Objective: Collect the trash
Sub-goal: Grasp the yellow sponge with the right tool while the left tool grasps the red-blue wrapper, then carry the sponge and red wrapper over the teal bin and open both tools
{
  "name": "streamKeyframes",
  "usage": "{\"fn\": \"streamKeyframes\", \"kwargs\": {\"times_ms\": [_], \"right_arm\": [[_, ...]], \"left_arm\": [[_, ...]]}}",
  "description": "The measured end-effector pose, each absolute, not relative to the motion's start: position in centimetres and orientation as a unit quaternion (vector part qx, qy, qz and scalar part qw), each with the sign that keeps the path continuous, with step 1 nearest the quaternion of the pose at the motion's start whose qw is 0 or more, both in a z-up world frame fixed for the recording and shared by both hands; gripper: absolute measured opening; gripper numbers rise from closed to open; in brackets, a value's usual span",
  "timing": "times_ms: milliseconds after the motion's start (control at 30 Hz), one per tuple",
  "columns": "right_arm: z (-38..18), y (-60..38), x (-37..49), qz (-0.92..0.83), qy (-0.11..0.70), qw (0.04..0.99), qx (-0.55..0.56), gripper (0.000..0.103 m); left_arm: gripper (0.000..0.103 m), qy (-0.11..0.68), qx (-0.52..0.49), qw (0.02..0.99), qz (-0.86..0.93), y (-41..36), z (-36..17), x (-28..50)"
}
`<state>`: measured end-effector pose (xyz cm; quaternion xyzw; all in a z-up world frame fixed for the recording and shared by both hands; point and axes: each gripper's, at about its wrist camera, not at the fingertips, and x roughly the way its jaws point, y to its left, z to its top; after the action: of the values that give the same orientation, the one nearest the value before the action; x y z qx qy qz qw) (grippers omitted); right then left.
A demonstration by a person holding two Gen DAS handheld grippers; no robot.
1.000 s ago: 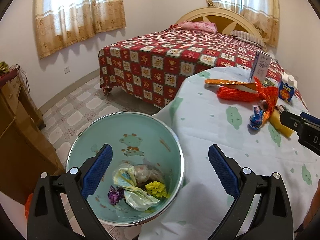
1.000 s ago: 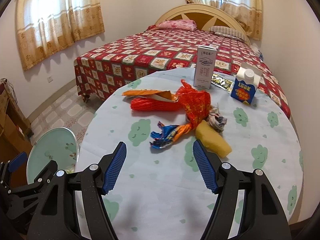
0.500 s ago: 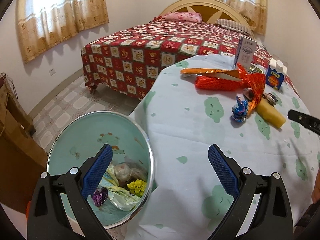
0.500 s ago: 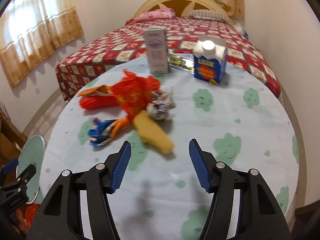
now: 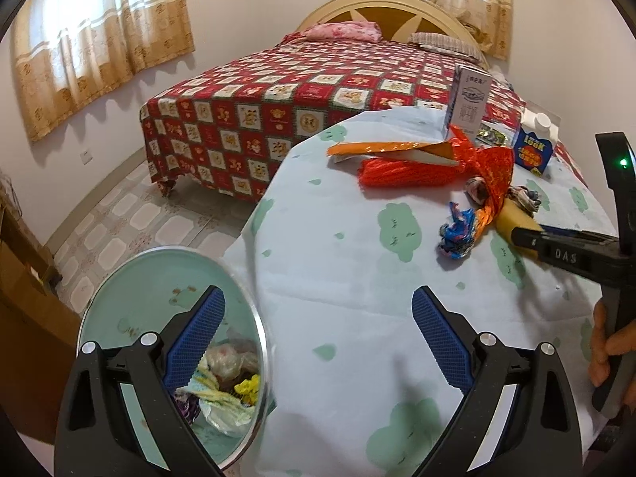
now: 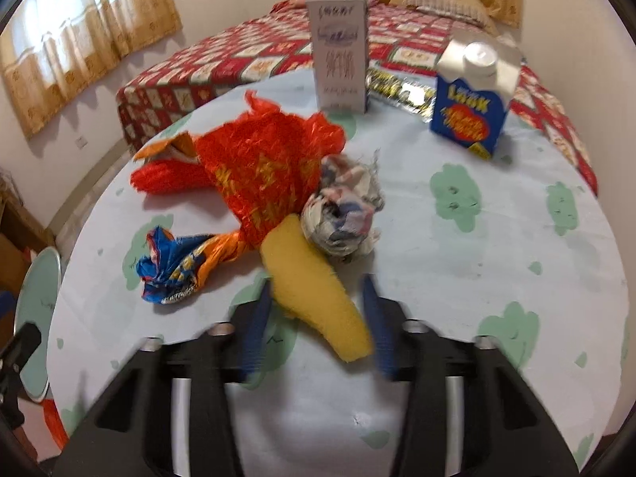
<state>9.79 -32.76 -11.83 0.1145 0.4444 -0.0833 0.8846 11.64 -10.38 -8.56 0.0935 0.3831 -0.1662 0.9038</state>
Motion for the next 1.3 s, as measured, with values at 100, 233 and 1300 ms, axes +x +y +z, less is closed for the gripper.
{"fn": "streamKeyframes", "kwargs": {"times_ms": [100, 233, 1300], "right_arm": [[-11.2, -32.6, 8.4, -0.049, 0.445, 0.885, 0.126, 0.029], [-8.7, -32.0, 4.9, -0.012, 0.423, 0.901, 0.098, 0.029], [-8.6, -40.1, 0.5, -0.143, 0.391, 0.894, 0.166, 0.03]], "left_arm": [[0.093, 0.386, 0.087, 0.901, -0.177, -11.4, -8.5, 12.2], [0.093, 0.385, 0.09, 0.898, -0.194, -13.5, -8.4, 12.8], [0.02, 0.412, 0.117, 0.854, -0.296, -20.0, -10.4, 10.0]]}}
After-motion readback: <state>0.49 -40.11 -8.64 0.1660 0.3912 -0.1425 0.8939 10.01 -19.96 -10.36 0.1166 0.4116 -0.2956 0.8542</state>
